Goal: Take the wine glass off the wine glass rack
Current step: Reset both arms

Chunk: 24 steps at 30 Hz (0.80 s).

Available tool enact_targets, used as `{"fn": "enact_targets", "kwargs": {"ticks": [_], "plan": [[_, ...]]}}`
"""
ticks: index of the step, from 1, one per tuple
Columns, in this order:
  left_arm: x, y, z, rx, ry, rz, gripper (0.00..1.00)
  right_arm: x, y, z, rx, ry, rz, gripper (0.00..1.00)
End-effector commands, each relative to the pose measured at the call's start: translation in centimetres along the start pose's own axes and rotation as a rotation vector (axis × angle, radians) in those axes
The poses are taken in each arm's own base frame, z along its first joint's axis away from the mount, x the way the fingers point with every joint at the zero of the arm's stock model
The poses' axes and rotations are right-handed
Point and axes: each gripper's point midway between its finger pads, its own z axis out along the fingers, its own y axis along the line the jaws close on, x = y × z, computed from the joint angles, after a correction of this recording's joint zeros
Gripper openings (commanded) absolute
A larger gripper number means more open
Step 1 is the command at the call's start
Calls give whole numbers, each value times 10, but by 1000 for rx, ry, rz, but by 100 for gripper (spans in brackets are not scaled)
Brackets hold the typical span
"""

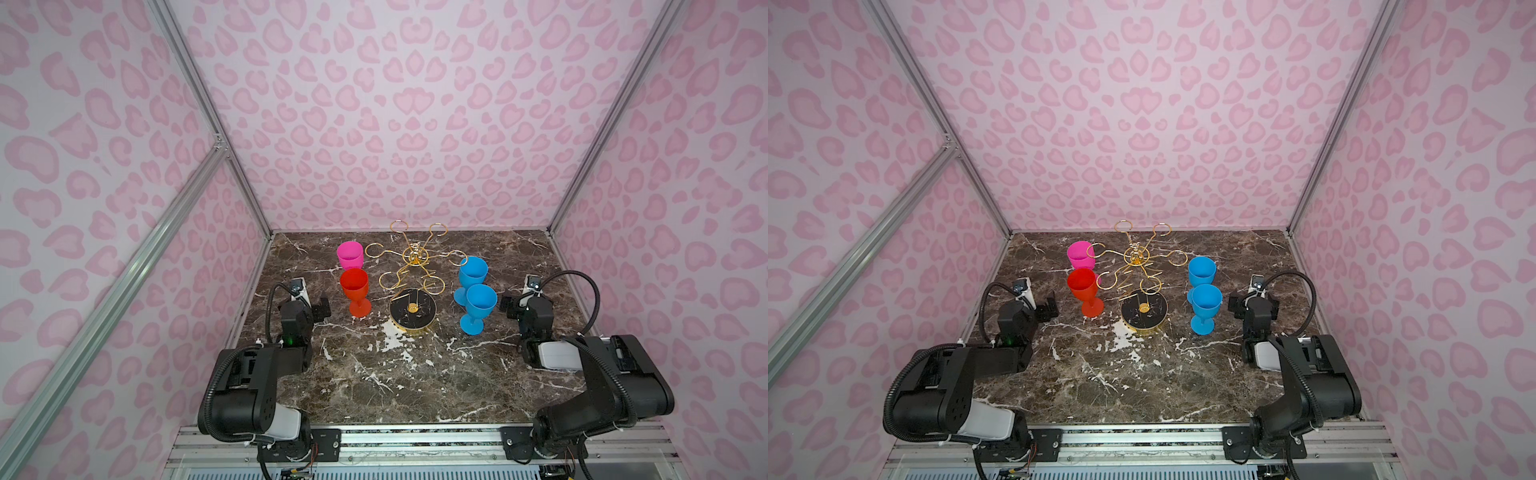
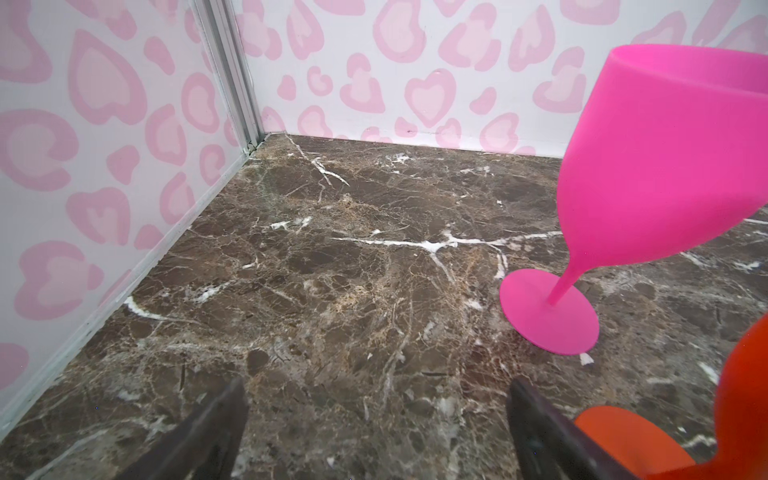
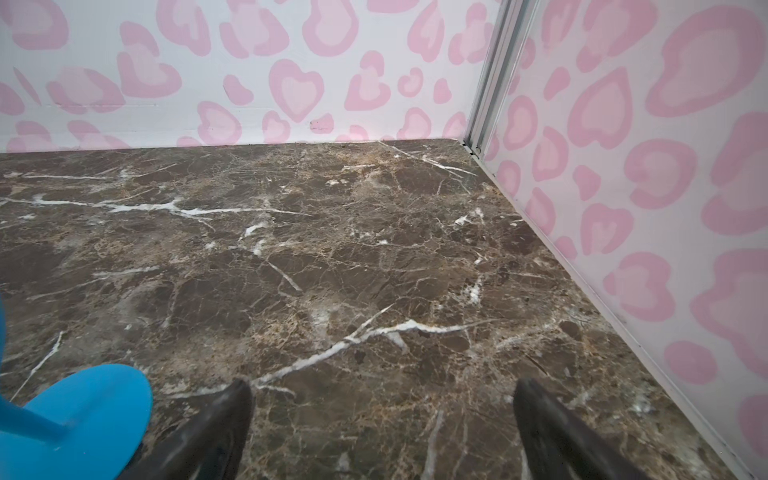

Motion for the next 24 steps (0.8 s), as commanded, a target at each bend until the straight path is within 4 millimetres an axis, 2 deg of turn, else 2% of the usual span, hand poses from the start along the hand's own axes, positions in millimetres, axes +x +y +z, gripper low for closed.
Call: {"fn": "enact_targets", "kwargs": {"ticks": [1,24], "plan": [[-14,-2,-1,12,-54,3,98,-3,-2,0,11,-11,-4,100],[-13,-2,0,12,-52,3,98,-2,-1,4,-19,4,7,100]]}}
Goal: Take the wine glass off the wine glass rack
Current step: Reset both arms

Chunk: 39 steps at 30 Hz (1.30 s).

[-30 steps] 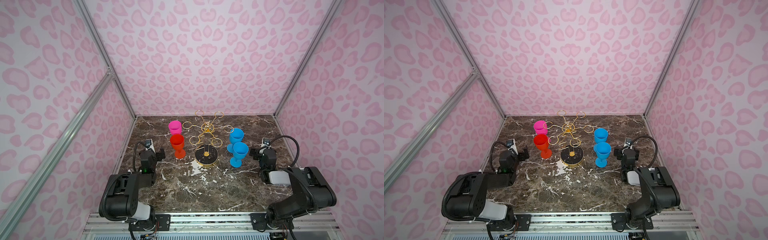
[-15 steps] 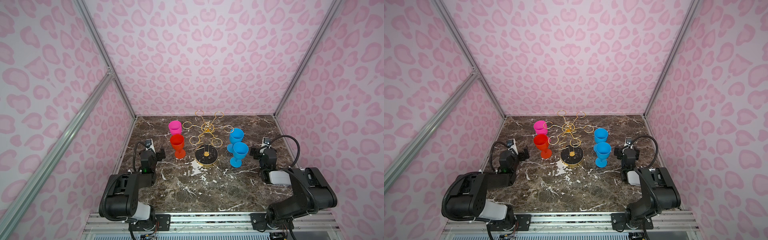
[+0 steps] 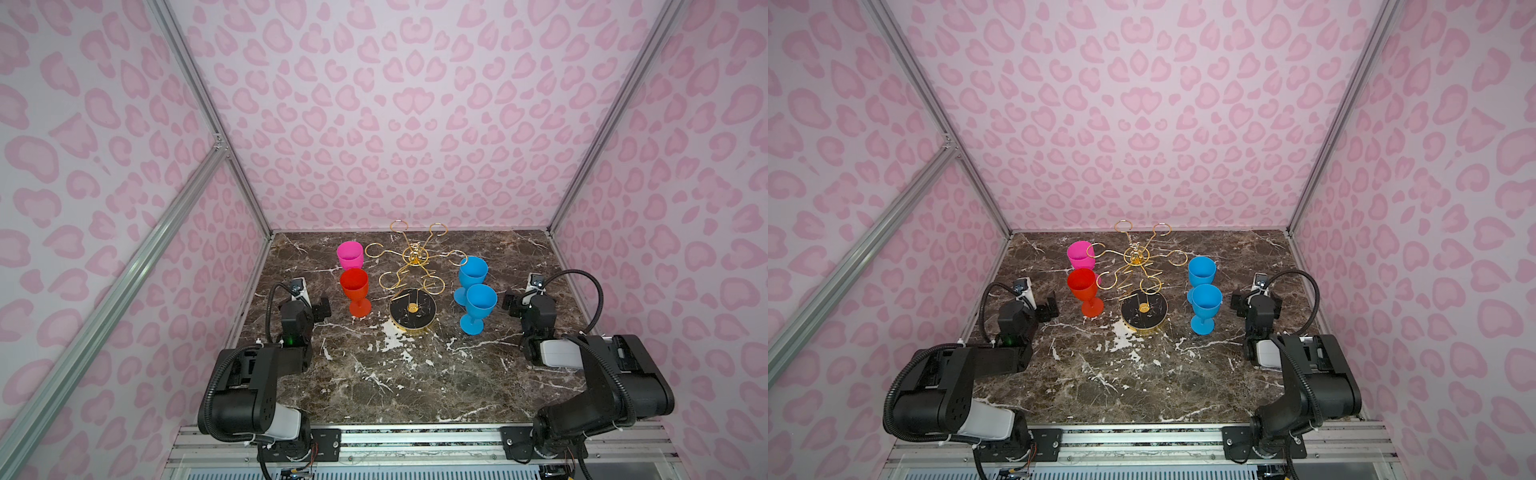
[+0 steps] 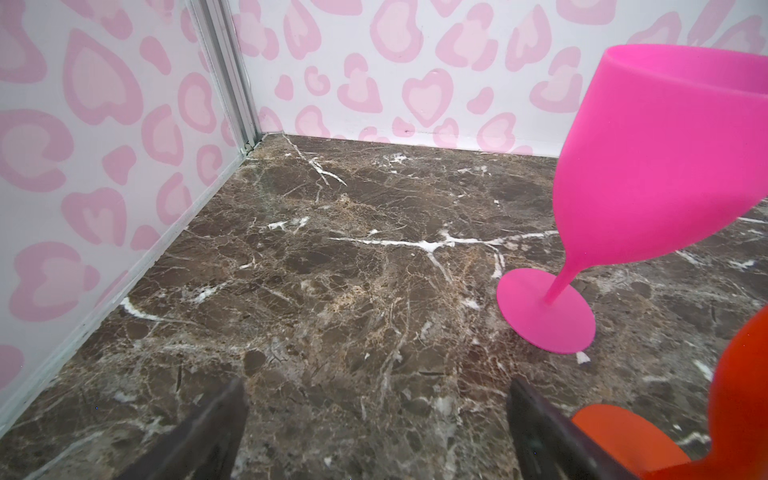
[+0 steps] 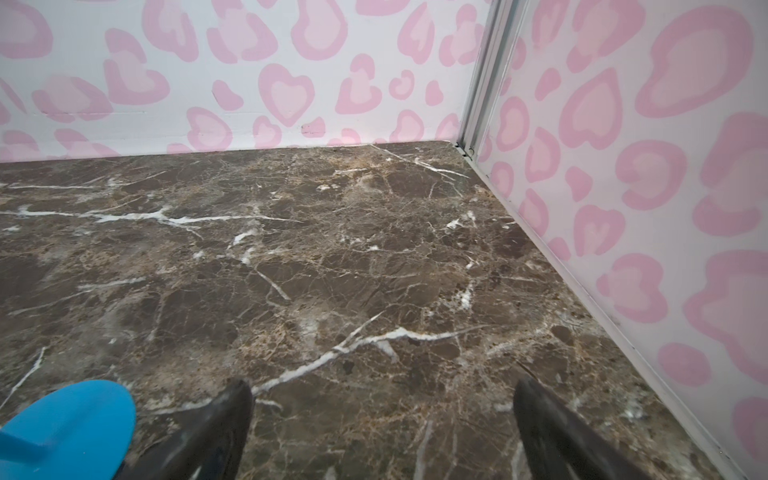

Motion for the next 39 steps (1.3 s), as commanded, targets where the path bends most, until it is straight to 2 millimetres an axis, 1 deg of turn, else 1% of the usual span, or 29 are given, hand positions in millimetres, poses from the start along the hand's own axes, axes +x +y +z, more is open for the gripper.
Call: {"fn": "enact_targets", "kwargs": {"ticks": [1,13,17,19,22,24,25,27,29,31,33,34,39], "plan": [[-14,-2,0,9,-53,3,98,0,3,-2,-18,-8,-3,100],[-14,-2,1,10,-51,3,98,0,3,-1,-16,-3,-2,100],[-13,-1,-1,7,-55,4,98,0,3,-4,-19,-18,-2,100],[-14,-2,-3,9,-61,6,98,-3,3,-16,-32,-73,3,100],[-14,-4,-10,4,-92,22,98,-4,1,-40,-48,-175,9,100],[-14,-7,-15,-8,-116,39,98,-6,-3,-50,-44,-222,21,100],[-15,-7,-16,-18,-120,47,98,-6,-4,-51,-41,-228,23,100],[-16,-4,-12,-42,-108,40,98,-4,-3,-47,-38,-210,18,100],[-15,1,-5,-51,-81,17,98,-3,-1,-36,-31,-168,13,100],[-14,2,-1,-23,-60,-5,98,2,2,-22,-28,-87,-4,100],[-14,3,-1,-23,-61,-5,98,3,6,-7,-23,-19,-17,100],[-15,3,-1,-22,-63,-5,98,0,7,-1,-23,-4,-16,100],[-14,3,-1,-24,-61,-5,98,0,5,-2,-27,-9,-6,100]]}}
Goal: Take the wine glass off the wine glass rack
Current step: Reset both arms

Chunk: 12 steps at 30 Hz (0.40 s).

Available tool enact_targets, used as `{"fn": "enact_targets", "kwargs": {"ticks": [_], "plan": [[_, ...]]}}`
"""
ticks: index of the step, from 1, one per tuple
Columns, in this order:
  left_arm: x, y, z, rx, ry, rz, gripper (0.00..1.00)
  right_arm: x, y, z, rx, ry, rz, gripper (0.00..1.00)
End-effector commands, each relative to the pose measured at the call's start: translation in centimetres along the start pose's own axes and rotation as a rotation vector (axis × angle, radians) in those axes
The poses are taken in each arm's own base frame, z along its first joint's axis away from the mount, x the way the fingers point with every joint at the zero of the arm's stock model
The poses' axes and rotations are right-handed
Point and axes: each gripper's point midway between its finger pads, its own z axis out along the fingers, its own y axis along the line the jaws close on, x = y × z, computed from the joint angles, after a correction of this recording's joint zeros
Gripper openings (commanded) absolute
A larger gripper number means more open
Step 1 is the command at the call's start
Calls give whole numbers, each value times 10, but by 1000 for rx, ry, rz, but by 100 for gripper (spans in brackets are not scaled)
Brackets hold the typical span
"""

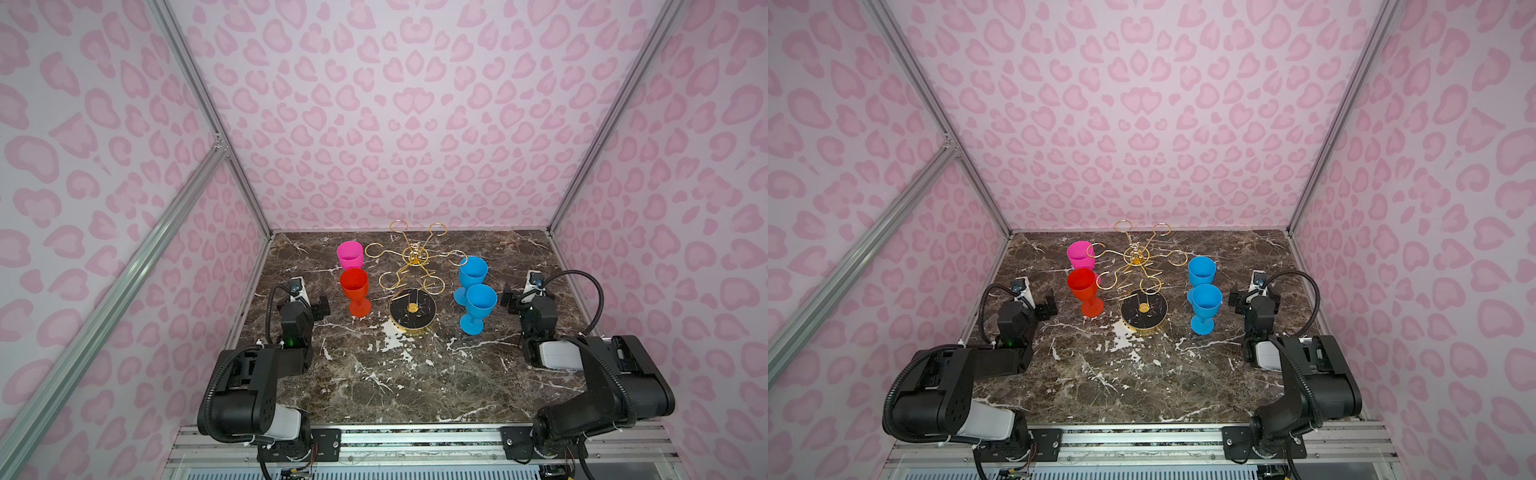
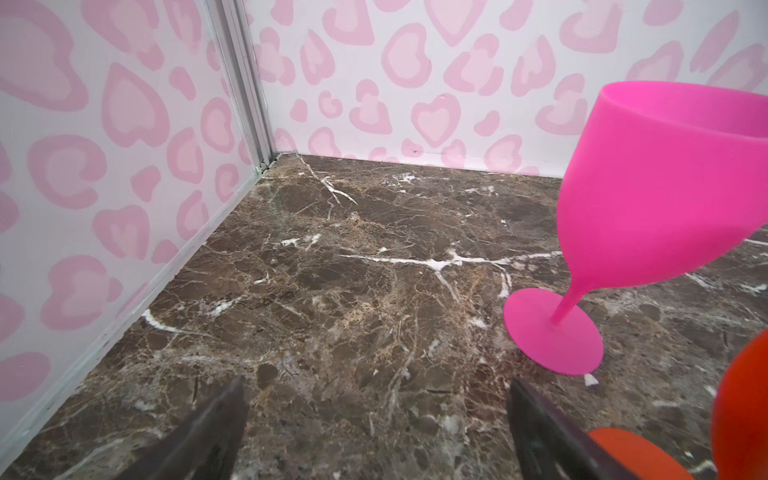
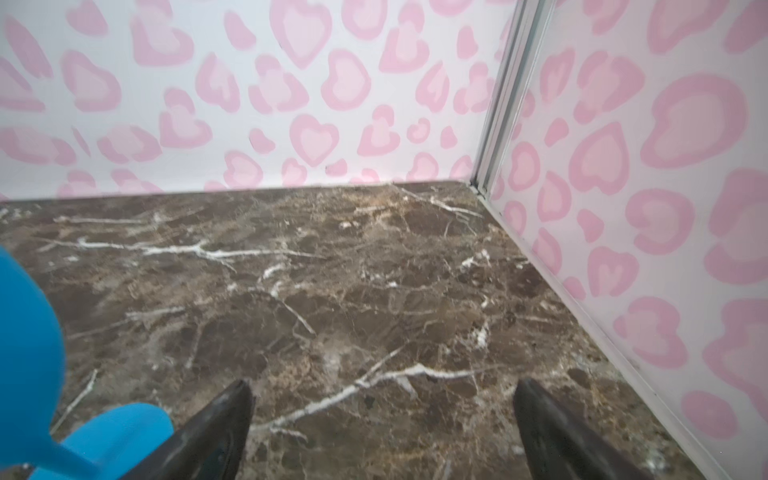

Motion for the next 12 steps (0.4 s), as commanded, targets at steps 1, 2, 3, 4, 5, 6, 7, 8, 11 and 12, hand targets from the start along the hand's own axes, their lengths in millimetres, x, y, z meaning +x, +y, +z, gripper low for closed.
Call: {"fn": "enact_targets", "kwargs": {"ticks": [1,2,3,4,5,6,7,8,11,12], "plan": [[-5,-1,1,8,-13,-6,98,14,-2,0,7,56,0,100],[-5,-1,1,8,-13,-6,98,14,-1,0,6,54,-1,100],[-4,-1,2,7,-12,-7,98,14,-1,0,5,57,-1,100],[-5,-1,2,7,-11,-6,98,14,-1,0,6,56,0,100],[-4,-2,4,9,-4,-5,98,15,-2,0,6,59,-2,100],[-3,-2,7,14,8,-9,98,14,-1,0,6,56,0,100],[-3,-1,8,14,12,-10,98,15,-2,1,7,58,-1,100],[-3,-2,7,17,11,-11,98,14,-1,1,6,57,-1,100],[-3,-1,5,18,3,-11,98,14,-1,0,6,57,-1,100],[-4,-2,3,20,-3,-9,98,15,-1,0,6,58,-1,100]]}}
